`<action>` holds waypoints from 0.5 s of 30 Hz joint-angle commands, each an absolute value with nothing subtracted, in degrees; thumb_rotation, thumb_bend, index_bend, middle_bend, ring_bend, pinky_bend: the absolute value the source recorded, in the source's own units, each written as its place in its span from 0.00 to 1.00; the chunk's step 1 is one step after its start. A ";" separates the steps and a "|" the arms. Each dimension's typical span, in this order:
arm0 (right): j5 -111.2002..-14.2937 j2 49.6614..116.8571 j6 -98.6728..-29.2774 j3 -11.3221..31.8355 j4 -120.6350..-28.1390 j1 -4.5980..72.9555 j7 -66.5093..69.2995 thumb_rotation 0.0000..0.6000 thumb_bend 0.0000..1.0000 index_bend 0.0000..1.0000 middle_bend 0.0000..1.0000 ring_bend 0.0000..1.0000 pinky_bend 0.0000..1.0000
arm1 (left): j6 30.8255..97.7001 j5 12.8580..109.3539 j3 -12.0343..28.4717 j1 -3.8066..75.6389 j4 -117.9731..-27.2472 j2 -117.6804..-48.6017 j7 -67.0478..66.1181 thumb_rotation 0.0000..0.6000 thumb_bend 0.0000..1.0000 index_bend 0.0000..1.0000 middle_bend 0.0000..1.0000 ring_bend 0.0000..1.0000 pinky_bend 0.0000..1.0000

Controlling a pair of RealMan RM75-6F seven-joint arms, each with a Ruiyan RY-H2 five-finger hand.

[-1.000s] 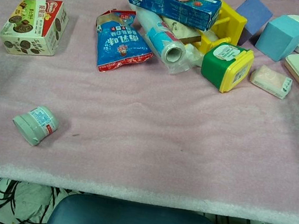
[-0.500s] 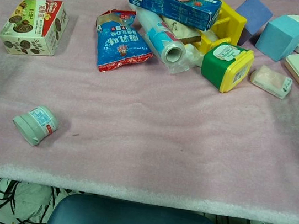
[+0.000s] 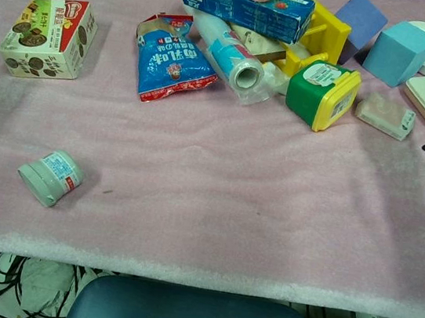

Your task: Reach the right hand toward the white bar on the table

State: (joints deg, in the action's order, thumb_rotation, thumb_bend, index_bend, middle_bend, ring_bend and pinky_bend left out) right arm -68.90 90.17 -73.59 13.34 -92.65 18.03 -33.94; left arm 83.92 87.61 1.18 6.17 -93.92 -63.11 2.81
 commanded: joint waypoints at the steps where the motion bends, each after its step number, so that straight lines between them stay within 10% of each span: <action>1: -65.32 92.46 -71.61 15.11 -89.25 20.19 -36.24 1.00 0.06 0.00 0.00 0.00 0.23 | 83.65 87.25 1.26 6.24 -93.97 -63.10 2.76 1.00 0.00 0.00 0.00 0.00 0.00; 15: -53.56 95.49 -67.59 19.38 -81.36 24.54 -39.77 1.00 0.07 0.00 0.00 0.00 0.23 | 83.13 85.59 1.61 6.16 -94.73 -63.32 1.18 1.00 0.00 0.00 0.00 0.00 0.00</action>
State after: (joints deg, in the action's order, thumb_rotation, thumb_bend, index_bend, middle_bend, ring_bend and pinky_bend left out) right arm -55.39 95.09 -68.35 18.51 -82.37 23.77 -39.07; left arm 83.15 85.65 1.58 6.17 -94.69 -63.30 1.23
